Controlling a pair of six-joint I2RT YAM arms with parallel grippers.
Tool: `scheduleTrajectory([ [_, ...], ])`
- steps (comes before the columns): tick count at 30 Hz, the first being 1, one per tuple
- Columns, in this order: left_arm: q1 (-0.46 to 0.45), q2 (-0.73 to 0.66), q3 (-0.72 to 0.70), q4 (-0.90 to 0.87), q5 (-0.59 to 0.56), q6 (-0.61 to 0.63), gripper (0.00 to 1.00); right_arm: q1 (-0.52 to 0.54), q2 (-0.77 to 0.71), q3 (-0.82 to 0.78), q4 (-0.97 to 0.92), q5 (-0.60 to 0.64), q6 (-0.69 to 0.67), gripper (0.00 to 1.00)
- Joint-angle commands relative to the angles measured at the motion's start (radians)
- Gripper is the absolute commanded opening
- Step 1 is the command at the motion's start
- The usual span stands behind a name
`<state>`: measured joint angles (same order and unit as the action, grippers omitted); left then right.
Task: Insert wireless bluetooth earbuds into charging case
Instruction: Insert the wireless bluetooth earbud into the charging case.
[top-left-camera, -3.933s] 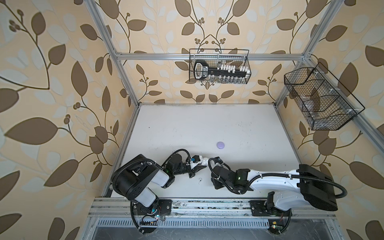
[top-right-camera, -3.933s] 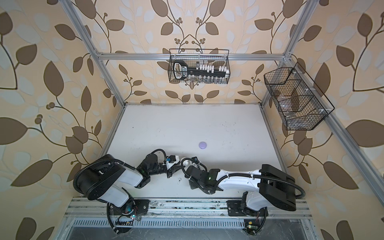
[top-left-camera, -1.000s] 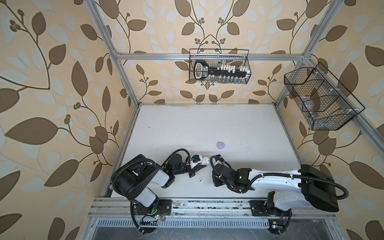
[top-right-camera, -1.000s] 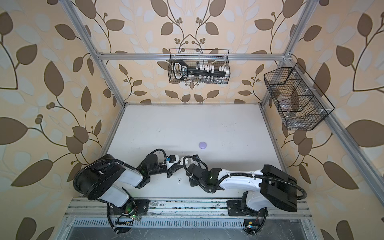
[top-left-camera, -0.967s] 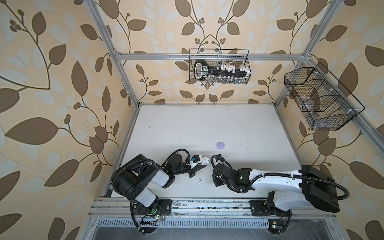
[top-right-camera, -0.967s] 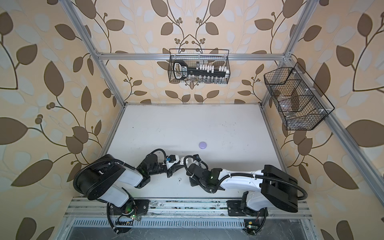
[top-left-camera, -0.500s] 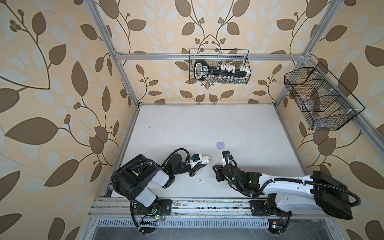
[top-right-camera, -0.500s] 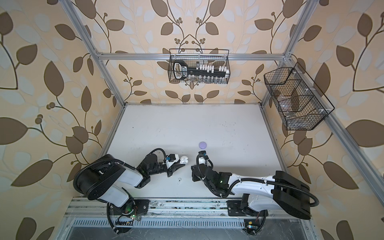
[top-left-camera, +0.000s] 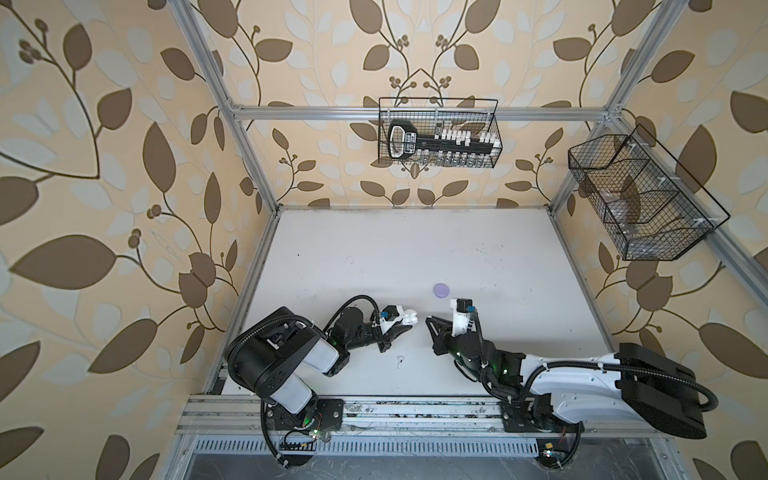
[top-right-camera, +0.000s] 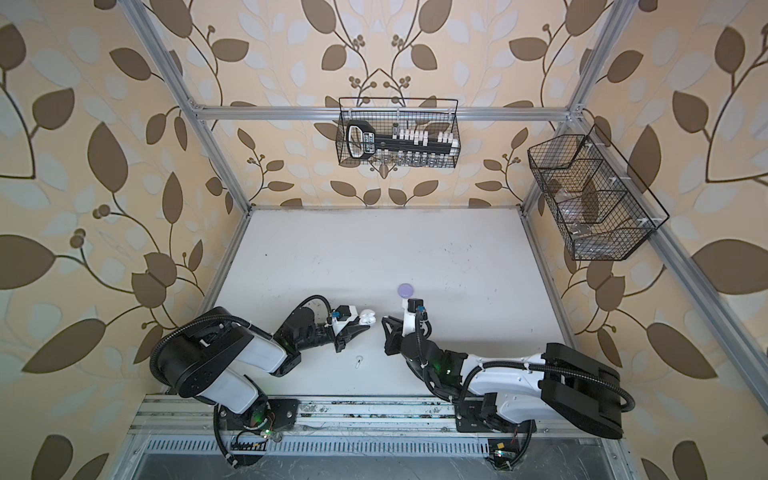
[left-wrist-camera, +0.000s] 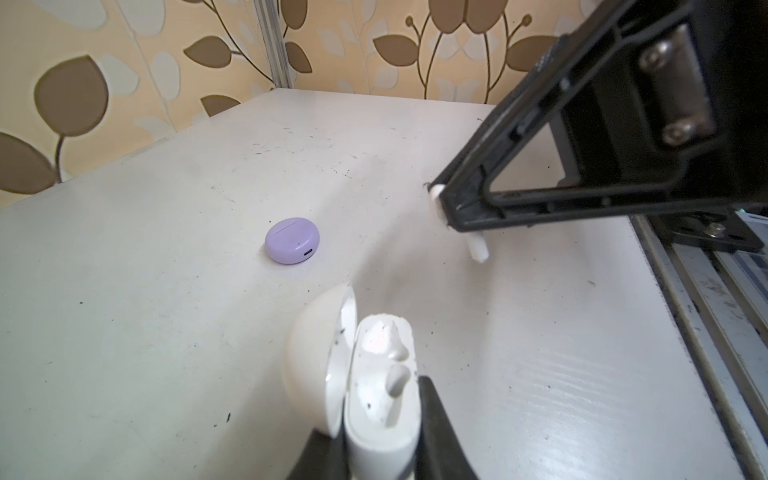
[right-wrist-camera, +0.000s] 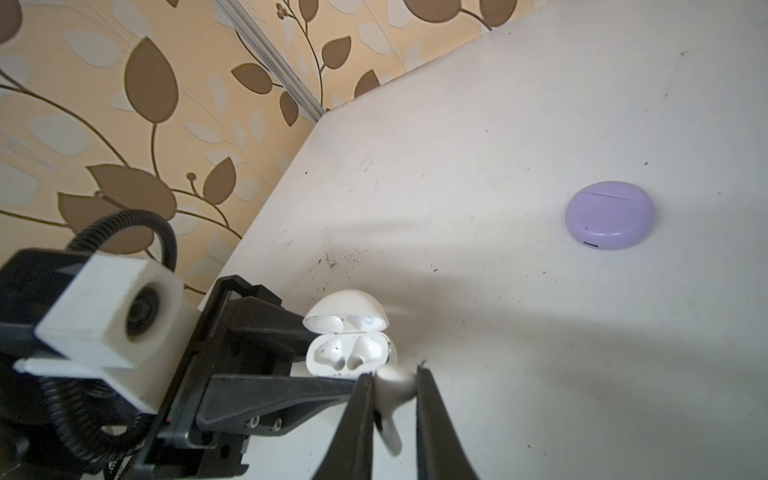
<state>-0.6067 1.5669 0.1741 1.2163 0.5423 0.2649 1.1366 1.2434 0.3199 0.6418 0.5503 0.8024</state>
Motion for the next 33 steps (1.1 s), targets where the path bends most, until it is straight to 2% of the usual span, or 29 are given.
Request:
scheduleTrajectory([
  [1, 0.016, 0.01, 0.007, 0.086, 0.004, -0.019, 0.09, -0.007, 0.048, -0.009, 0.153, 0.017, -0.029, 0.16],
  [16, 0.031, 0.016, 0.007, 0.104, 0.011, -0.042, 0.09, -0.035, 0.208, 0.055, 0.316, -0.024, -0.069, 0.15],
  [33, 0.038, 0.022, 0.005, 0.124, 0.016, -0.052, 0.09, -0.028, 0.297, 0.121, 0.326, -0.038, -0.108, 0.15],
])
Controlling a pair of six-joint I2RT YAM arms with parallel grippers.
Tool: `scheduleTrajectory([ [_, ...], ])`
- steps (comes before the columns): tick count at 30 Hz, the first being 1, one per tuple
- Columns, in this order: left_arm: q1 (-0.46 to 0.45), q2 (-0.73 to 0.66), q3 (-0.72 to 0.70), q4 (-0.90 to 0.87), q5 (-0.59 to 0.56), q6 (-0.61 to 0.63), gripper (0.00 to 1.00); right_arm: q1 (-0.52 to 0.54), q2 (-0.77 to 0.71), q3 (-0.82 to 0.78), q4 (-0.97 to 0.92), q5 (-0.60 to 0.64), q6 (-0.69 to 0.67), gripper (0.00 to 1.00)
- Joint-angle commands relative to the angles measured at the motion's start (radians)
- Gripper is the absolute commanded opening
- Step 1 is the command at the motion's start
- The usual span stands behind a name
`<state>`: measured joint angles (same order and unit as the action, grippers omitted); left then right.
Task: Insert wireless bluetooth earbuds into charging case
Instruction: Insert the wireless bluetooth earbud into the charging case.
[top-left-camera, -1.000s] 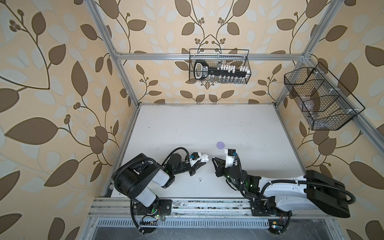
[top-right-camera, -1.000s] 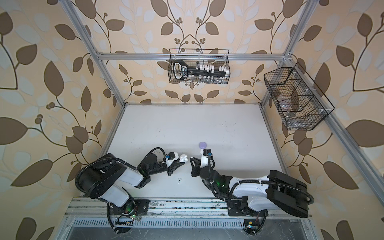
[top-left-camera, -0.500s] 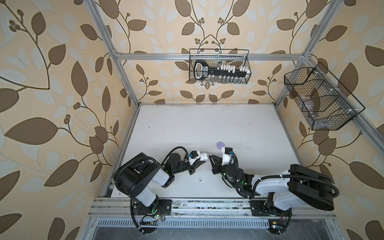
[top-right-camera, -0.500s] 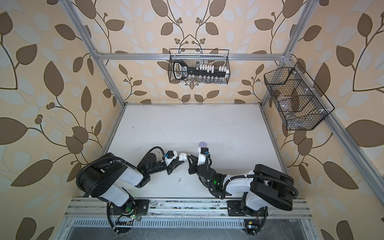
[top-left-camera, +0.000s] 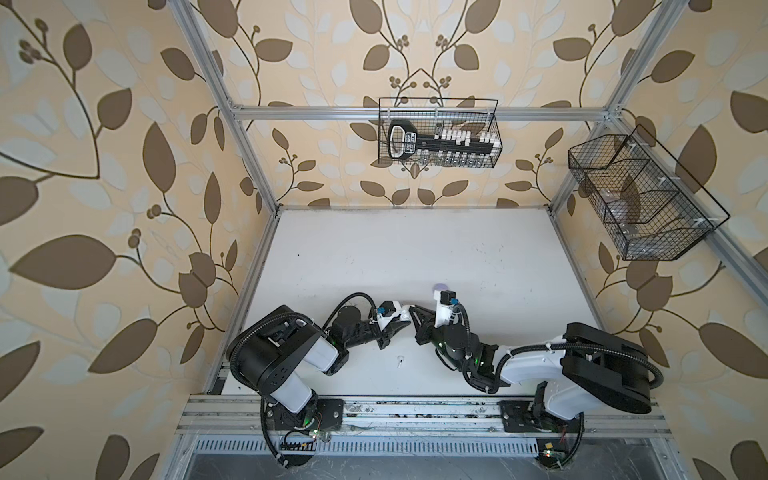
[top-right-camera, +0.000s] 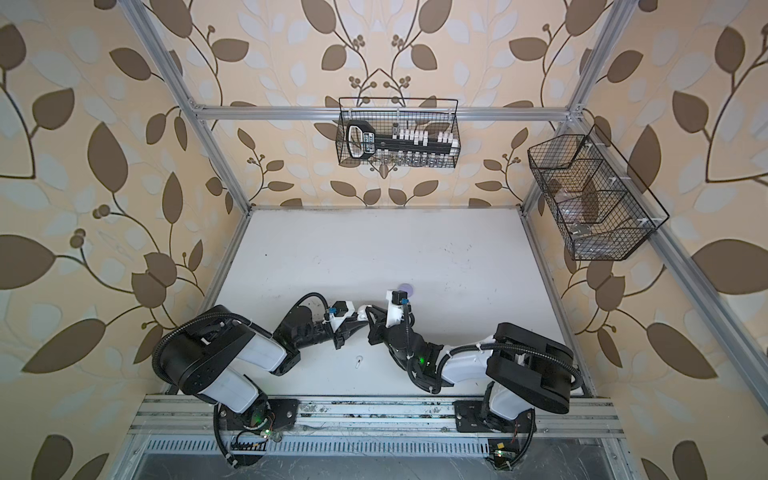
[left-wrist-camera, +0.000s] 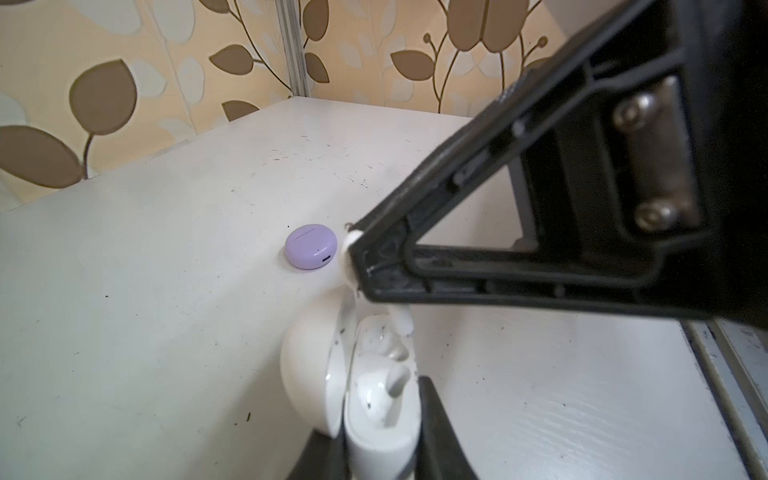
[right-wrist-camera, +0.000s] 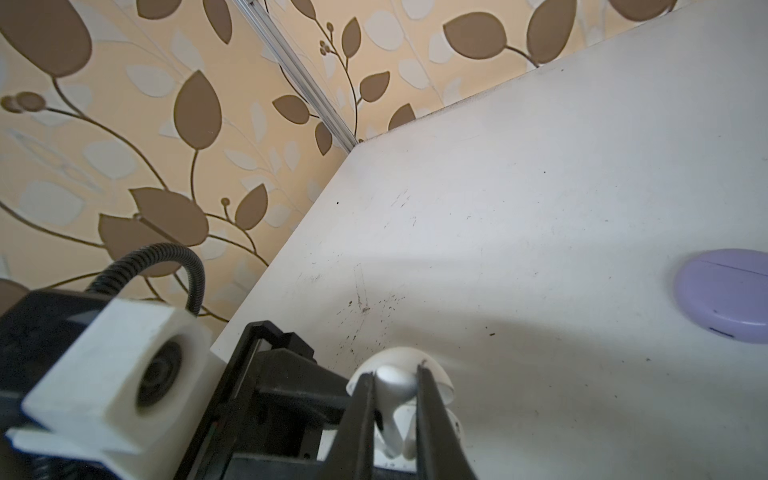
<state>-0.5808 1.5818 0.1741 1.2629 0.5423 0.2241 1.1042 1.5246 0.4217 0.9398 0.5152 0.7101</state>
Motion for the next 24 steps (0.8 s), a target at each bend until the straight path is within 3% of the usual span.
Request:
scheduleTrajectory([
  [1, 0.013, 0.008, 0.004, 0.078, 0.017, -0.011, 0.09, 0.005, 0.018, 0.019, 0.027, -0.002, -0.015, 0.15],
  [24, 0.015, 0.011, 0.001, 0.09, 0.018, -0.019, 0.09, -0.007, 0.075, 0.013, 0.056, -0.017, -0.001, 0.14],
])
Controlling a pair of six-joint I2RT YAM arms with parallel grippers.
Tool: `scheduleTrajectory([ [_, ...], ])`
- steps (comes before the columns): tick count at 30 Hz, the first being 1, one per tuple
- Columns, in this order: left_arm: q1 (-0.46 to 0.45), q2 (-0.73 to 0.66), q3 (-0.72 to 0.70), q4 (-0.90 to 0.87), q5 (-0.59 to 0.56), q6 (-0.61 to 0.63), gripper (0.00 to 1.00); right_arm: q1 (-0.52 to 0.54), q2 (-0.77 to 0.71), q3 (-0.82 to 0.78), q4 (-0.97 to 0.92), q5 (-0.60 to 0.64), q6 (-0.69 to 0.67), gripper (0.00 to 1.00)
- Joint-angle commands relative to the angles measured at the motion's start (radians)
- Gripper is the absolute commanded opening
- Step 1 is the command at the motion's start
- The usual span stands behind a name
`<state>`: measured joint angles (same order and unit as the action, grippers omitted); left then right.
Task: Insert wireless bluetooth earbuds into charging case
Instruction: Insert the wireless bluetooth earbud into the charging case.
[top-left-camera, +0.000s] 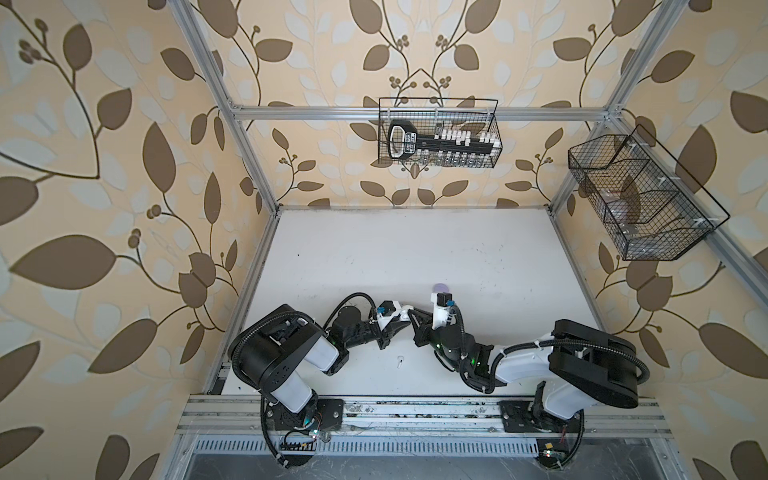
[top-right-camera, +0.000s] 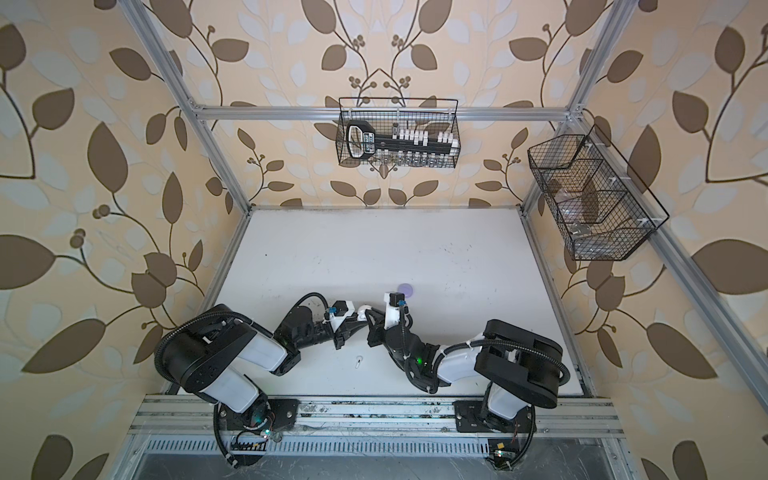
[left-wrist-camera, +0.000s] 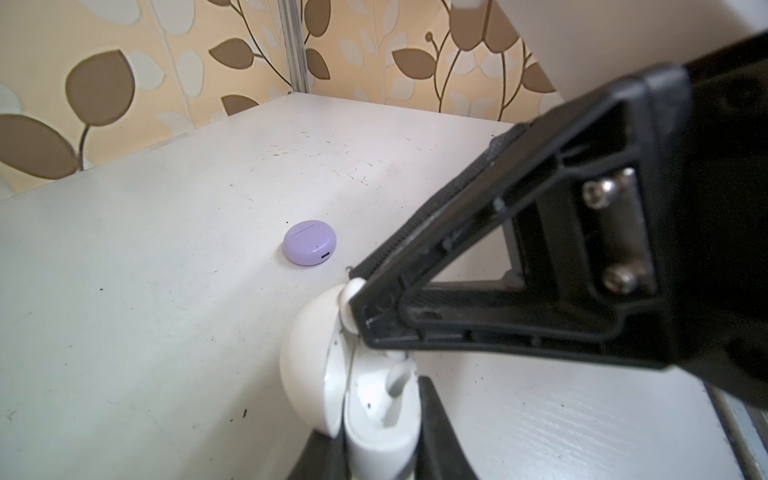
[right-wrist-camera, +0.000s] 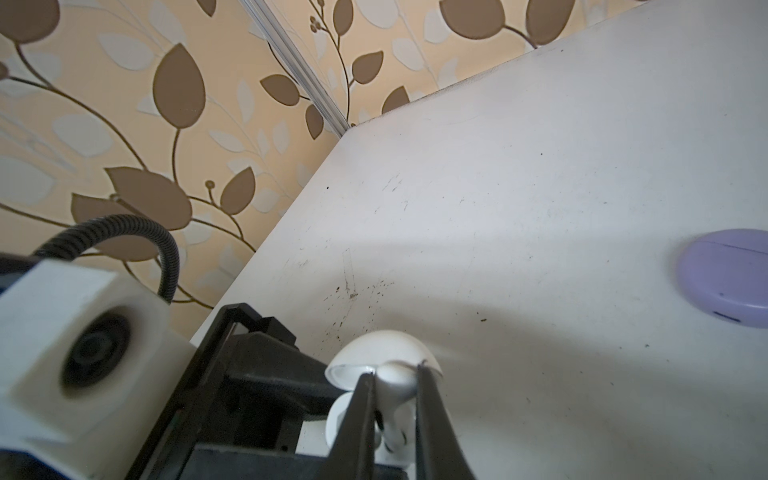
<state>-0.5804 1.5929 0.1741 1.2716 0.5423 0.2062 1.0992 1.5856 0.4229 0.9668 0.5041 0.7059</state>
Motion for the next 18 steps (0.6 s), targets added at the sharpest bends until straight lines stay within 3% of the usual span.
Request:
scheduleTrajectory([
  [1, 0.014, 0.001, 0.001, 0.081, 0.018, -0.001, 0.09, -0.001, 0.013, 0.011, 0.028, -0.005, 0.005, 0.14],
  [18, 0.02, 0.008, -0.002, 0.105, 0.018, -0.01, 0.09, 0.028, -0.016, -0.033, 0.01, 0.027, 0.025, 0.14],
])
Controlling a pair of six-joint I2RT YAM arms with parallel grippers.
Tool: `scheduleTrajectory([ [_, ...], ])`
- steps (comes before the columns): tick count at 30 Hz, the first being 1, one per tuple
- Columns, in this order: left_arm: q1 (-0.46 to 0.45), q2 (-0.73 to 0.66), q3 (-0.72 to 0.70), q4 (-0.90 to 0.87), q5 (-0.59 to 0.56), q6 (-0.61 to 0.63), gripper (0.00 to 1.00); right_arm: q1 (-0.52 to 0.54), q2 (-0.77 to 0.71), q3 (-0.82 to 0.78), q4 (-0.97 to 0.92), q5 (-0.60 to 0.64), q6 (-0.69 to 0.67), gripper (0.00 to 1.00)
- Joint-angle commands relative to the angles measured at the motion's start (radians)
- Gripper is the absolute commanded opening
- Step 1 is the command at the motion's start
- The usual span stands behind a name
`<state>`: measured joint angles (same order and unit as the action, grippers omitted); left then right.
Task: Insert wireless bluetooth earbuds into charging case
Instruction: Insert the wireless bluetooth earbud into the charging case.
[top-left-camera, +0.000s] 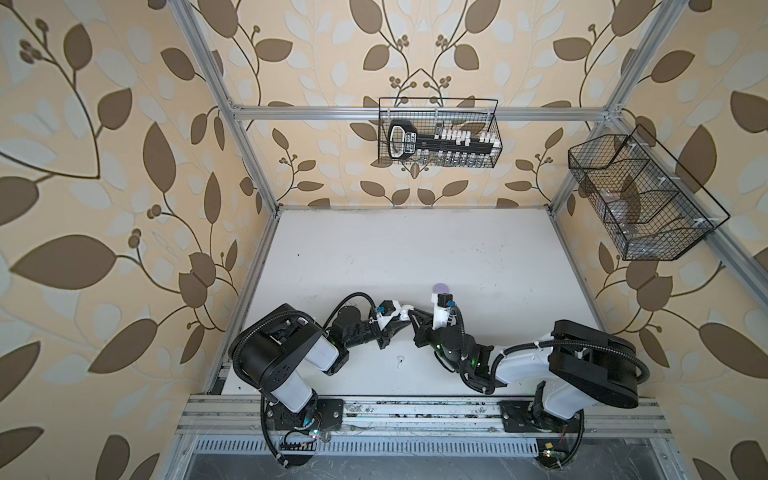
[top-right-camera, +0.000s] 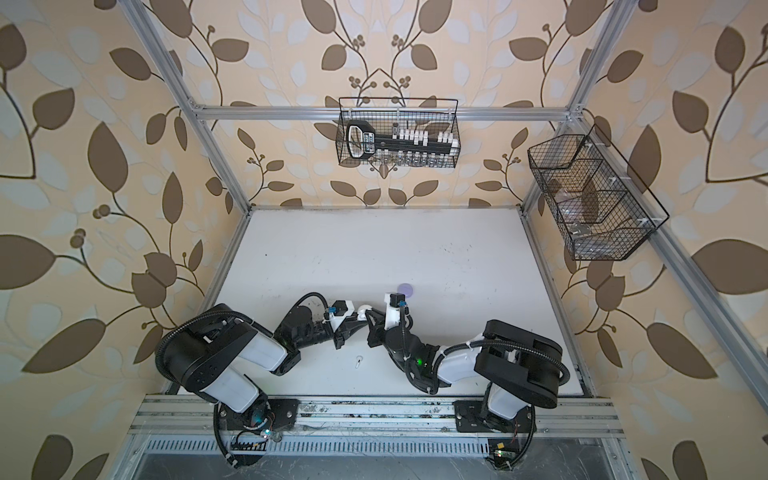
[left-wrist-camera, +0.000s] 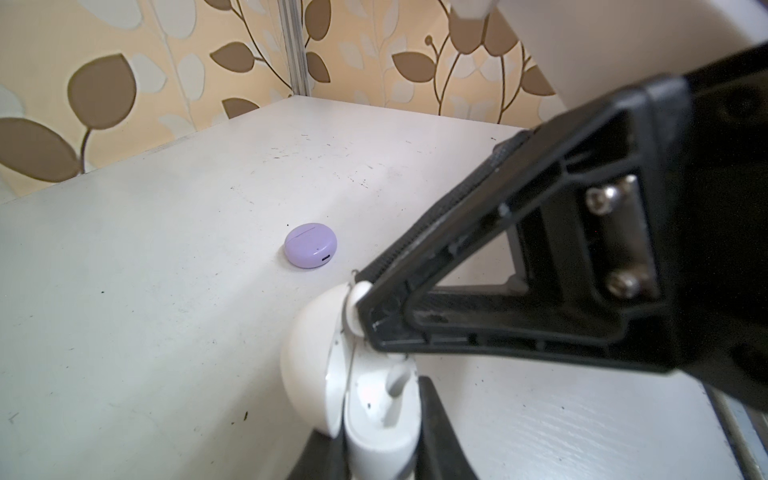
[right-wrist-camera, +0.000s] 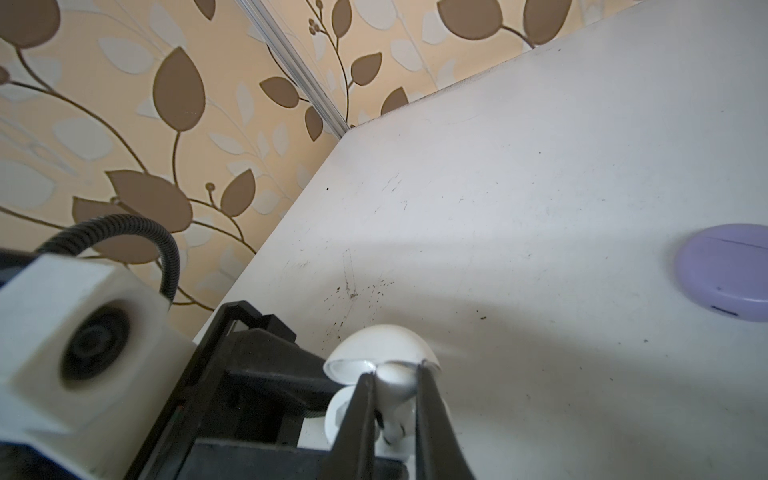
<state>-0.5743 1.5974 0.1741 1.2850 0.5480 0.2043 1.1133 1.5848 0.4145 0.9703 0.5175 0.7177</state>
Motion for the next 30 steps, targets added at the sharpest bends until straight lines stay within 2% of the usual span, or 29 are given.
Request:
scheduleTrajectory([
  [1, 0.015, 0.003, -0.002, 0.092, 0.012, -0.009, 0.09, 0.015, -0.019, -0.025, 0.003, 0.016, 0.014, 0.14],
  [7, 0.016, 0.006, -0.002, 0.096, 0.015, -0.009, 0.09, 0.02, -0.029, -0.035, -0.007, 0.021, 0.015, 0.15],
  [14, 0.015, 0.009, -0.002, 0.099, 0.017, -0.009, 0.09, 0.022, -0.044, -0.035, -0.02, 0.019, 0.01, 0.3],
  [22, 0.015, 0.016, -0.002, 0.105, 0.021, -0.007, 0.09, 0.027, -0.133, -0.067, -0.07, 0.032, 0.011, 0.33],
  [25, 0.016, 0.025, -0.002, 0.119, 0.025, -0.005, 0.09, 0.031, -0.207, -0.071, -0.162, 0.051, 0.014, 0.35],
  [30, 0.016, 0.036, -0.003, 0.136, 0.041, -0.003, 0.09, 0.034, -0.344, -0.018, -0.485, 0.03, 0.035, 0.39],
])
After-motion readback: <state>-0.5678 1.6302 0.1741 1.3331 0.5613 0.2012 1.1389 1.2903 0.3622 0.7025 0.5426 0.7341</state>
